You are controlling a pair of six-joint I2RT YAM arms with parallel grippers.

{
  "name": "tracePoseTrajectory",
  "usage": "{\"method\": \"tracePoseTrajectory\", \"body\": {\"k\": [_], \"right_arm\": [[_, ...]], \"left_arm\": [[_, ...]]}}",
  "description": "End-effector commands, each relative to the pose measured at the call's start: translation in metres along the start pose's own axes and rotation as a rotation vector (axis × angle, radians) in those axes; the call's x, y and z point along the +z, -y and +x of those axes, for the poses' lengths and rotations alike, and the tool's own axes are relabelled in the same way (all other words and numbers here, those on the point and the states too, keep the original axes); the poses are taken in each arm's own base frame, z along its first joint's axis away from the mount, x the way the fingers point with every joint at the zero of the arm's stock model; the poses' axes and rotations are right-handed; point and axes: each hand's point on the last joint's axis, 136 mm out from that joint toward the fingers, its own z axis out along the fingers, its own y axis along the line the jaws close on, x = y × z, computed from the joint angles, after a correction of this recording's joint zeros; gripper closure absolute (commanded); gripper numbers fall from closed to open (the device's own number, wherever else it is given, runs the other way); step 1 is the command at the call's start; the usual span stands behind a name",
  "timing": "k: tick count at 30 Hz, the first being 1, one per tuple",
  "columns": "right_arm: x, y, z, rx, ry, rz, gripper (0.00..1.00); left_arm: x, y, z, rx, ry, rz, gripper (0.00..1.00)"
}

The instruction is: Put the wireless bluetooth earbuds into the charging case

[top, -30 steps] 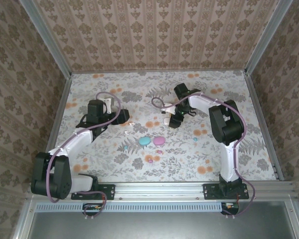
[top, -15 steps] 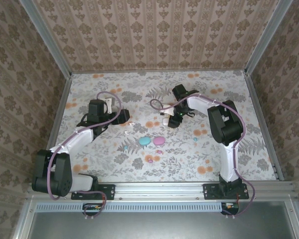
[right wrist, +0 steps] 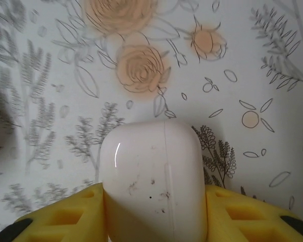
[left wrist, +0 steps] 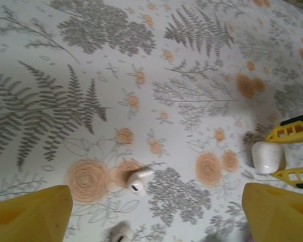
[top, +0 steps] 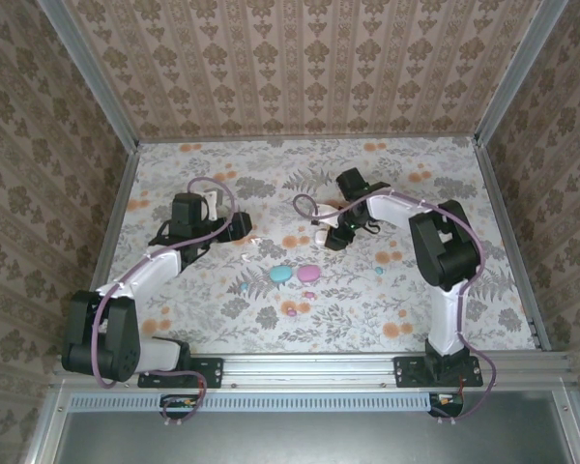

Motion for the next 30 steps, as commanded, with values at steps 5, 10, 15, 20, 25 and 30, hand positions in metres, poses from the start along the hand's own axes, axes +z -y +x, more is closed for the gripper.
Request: {"method": "tracePoseTrajectory", "body": {"k": [5, 10, 15, 20, 25, 30], "right_arm": [[-0.084, -0.012, -0.077, -0.124, 0.261, 0.214, 0.58], [-0.115, -0.026, -0.105, -0.192, 0.342, 0.313, 0.59], [-0.136, -0.035, -0.124, -0.224, 0.398, 0.351, 0.59], [-0.149, -0.032, -0.135, -0.234, 0.445, 0.401, 0.57], [-0.157, -0.029, -0.141, -0.229, 0.476, 0.428, 0.57], [-0.156, -0.025, -0.143, -0.202, 0.481, 0.435, 0.57]], "left_arm": [[-0.003, 0.088, -0.022, -0.012, -0.023, 0.362, 0.18], [-0.009, 0.14, -0.029, 0.03, -0.035, 0.529, 0.21], [-0.009, 0.185, -0.024, 0.095, -0.074, 0.619, 0.23], [-0.006, 0.198, -0.017, 0.132, -0.114, 0.642, 0.27], [-0.006, 0.201, -0.013, 0.147, -0.117, 0.645, 0.33], [-0.006, 0.203, -0.012, 0.164, -0.106, 0.646, 0.43]]}}
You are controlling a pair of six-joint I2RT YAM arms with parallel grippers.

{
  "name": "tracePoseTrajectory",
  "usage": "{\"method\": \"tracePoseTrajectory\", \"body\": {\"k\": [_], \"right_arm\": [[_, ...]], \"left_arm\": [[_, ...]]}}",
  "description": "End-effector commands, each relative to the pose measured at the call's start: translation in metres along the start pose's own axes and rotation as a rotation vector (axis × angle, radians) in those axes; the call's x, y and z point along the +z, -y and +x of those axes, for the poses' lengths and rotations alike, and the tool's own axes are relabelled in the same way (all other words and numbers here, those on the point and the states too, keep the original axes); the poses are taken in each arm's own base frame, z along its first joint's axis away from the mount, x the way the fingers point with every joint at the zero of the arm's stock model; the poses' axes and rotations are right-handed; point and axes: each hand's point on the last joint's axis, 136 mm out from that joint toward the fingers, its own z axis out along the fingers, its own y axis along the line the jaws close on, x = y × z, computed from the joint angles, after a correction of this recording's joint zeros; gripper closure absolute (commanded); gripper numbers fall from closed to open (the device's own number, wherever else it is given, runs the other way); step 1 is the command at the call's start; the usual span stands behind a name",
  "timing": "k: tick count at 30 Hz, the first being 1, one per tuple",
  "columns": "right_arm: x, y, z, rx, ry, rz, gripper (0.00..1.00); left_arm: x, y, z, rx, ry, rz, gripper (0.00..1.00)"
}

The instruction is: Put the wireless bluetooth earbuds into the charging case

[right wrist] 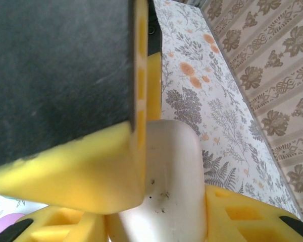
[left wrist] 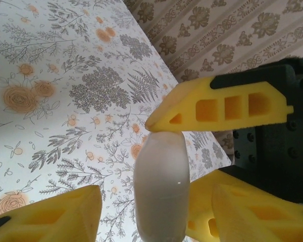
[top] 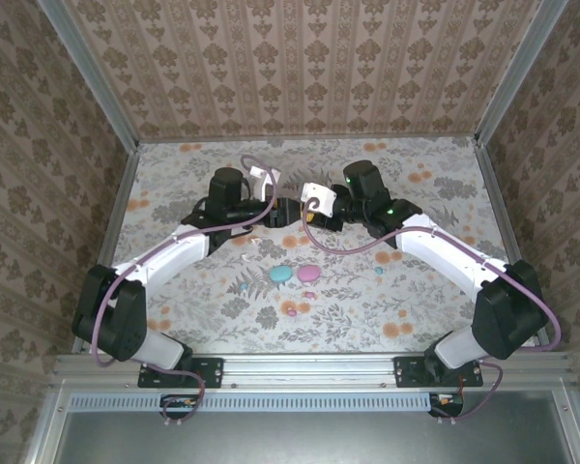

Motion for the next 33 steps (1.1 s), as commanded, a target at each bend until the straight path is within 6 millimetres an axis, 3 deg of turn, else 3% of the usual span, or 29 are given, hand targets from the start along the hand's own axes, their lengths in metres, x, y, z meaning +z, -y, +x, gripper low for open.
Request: {"method": "tracePoseTrajectory", "body": {"k": [1, 11, 25, 33], "right_arm": [[-0.006, 0.009, -0.011, 0.01, 0.032, 0.049, 0.57], [-0.004, 0.009, -0.012, 0.005, 0.039, 0.061, 0.57], [-0.01, 0.0, -0.021, -0.035, 0.083, 0.032, 0.57], [-0.01, 0.004, -0.022, -0.02, 0.089, 0.051, 0.57]], "left_arm": [[0.0, 0.01, -0.006, 0.047, 0.012, 0.02, 0.47], [0.002, 0.01, -0.005, 0.05, 0.008, 0.028, 0.66], [0.002, 0.009, -0.008, 0.041, 0.023, 0.026, 0.59], [0.002, 0.011, -0.006, 0.05, 0.014, 0.036, 0.67]]}}
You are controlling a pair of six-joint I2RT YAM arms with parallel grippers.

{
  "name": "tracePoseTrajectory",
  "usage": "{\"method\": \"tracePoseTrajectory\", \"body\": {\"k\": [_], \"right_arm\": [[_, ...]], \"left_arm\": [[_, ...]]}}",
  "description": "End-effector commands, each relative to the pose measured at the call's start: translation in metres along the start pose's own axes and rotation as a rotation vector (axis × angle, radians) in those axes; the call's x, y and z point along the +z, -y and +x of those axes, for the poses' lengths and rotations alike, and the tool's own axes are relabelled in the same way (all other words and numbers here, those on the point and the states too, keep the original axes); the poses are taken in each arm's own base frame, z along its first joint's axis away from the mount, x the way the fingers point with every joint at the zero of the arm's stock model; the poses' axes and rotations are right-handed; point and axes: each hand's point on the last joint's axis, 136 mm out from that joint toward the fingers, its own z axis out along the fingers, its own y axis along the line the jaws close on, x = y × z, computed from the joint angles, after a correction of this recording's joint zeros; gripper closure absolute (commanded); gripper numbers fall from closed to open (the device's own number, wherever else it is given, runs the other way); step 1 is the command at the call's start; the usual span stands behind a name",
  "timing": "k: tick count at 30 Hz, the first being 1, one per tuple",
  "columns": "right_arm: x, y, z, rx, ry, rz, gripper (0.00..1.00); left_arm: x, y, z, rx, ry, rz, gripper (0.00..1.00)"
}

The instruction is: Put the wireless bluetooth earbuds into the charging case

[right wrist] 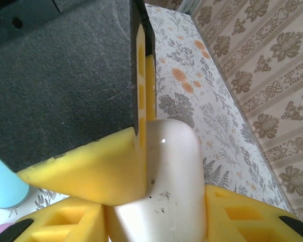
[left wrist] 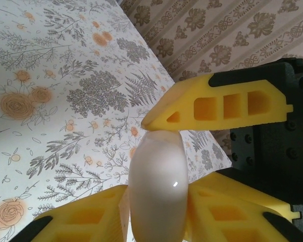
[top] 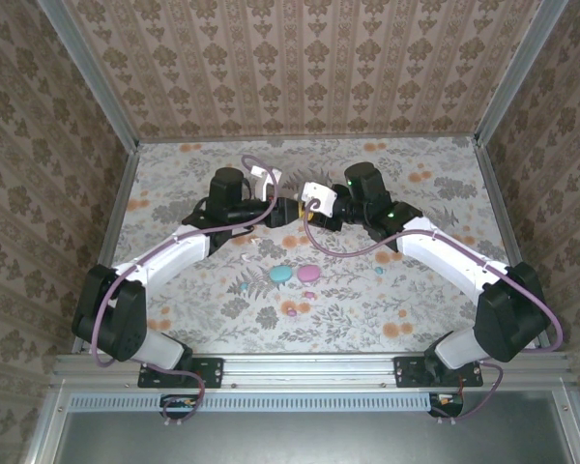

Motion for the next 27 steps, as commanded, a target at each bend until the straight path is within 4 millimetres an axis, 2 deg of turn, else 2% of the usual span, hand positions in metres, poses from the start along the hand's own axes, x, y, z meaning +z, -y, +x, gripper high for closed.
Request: {"method": "tracePoseTrajectory", "body": {"k": [1, 6, 9, 11, 14, 18, 20, 22, 27], "right_arm": [[-0.009, 0.002, -0.017, -0.023, 0.061, 0.018, 0.57], [-0.017, 0.007, -0.022, 0.019, 0.077, 0.048, 0.41], [-0.043, 0.015, -0.044, 0.124, 0.156, 0.093, 0.35], [-0.062, 0.018, -0.059, 0.205, 0.231, 0.099, 0.3], [-0.094, 0.036, -0.079, 0.414, 0.358, 0.152, 0.26], [-0.115, 0.071, -0.08, 0.86, 0.396, 0.188, 0.26], [-0.111, 0.074, -0.078, 1.062, 0.338, 0.109, 0.28], [-0.102, 0.071, -0.079, 1.178, 0.275, 0.037, 0.31], [-0.086, 0.046, -0.11, 1.236, 0.29, -0.27, 0.33]], "left_arm": [[0.0, 0.008, -0.003, 0.033, 0.003, 0.031, 0.69], [-0.004, 0.01, -0.01, 0.075, 0.037, 0.007, 0.76], [-0.014, 0.013, -0.022, 0.133, 0.106, -0.021, 0.77], [-0.024, 0.022, -0.032, 0.208, 0.174, -0.015, 0.76], [-0.042, 0.031, -0.05, 0.353, 0.309, -0.062, 0.76], [-0.062, 0.05, -0.061, 0.572, 0.439, -0.073, 0.76], [-0.067, 0.059, -0.061, 0.677, 0.467, -0.072, 0.76], [-0.069, 0.064, -0.062, 0.736, 0.483, -0.079, 0.76], [-0.074, 0.077, -0.064, 0.802, 0.543, -0.048, 0.76]]}}
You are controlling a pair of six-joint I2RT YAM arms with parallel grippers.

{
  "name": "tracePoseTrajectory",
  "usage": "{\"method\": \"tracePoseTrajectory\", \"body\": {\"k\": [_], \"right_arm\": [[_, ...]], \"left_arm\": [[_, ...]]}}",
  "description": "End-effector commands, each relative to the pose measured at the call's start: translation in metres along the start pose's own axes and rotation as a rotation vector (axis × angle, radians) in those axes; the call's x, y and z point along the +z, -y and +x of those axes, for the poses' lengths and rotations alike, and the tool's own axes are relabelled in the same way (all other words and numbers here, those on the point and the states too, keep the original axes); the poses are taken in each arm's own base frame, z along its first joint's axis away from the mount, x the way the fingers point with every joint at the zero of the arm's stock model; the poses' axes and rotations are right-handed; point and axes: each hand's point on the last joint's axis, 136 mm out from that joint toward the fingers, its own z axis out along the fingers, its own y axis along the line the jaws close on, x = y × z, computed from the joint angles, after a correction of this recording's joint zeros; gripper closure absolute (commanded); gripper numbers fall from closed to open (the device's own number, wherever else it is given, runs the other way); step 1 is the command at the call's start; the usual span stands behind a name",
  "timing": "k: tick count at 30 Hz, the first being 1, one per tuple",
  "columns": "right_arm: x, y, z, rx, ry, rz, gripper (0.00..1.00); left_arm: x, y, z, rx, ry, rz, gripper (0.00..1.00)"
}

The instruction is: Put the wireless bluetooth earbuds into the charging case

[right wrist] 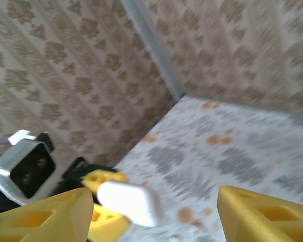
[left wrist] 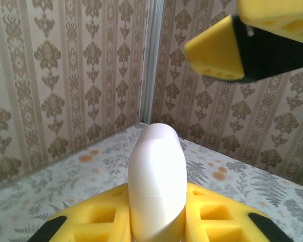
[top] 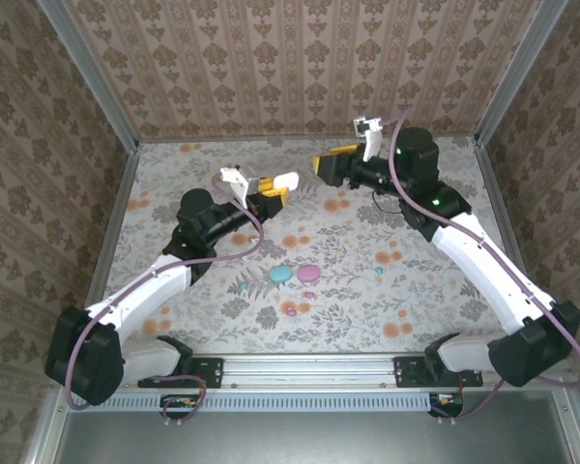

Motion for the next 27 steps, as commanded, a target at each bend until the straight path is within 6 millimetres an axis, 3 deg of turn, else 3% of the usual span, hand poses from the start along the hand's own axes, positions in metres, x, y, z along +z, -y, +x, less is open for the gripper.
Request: {"method": "tracePoseTrajectory", "body": {"k": [1, 8, 11, 15, 18, 27], "right_arm": [[0.01, -0.025, 0.028, 0.23, -0.158, -0.156, 0.34], [0.025, -0.02, 0.046, 0.24, -0.244, -0.167, 0.38], [0.026, -0.03, 0.048, 0.22, -0.26, -0.224, 0.39], [0.022, -0.028, 0.054, 0.172, -0.273, -0.208, 0.39], [0.024, -0.018, 0.051, 0.179, -0.256, -0.149, 0.41], [0.035, -0.013, 0.031, 0.216, -0.199, -0.126, 0.41]], "left_arm": [[-0.004, 0.012, -0.025, 0.147, 0.119, 0.019, 0.76], [-0.006, 0.023, -0.032, 0.165, 0.155, 0.031, 0.76], [-0.006, 0.021, -0.034, 0.148, 0.169, 0.023, 0.76], [-0.005, 0.02, -0.035, 0.139, 0.175, 0.018, 0.76], [-0.005, 0.024, -0.033, 0.145, 0.171, 0.038, 0.77], [-0.005, 0.033, -0.031, 0.156, 0.158, 0.091, 0.77]]}}
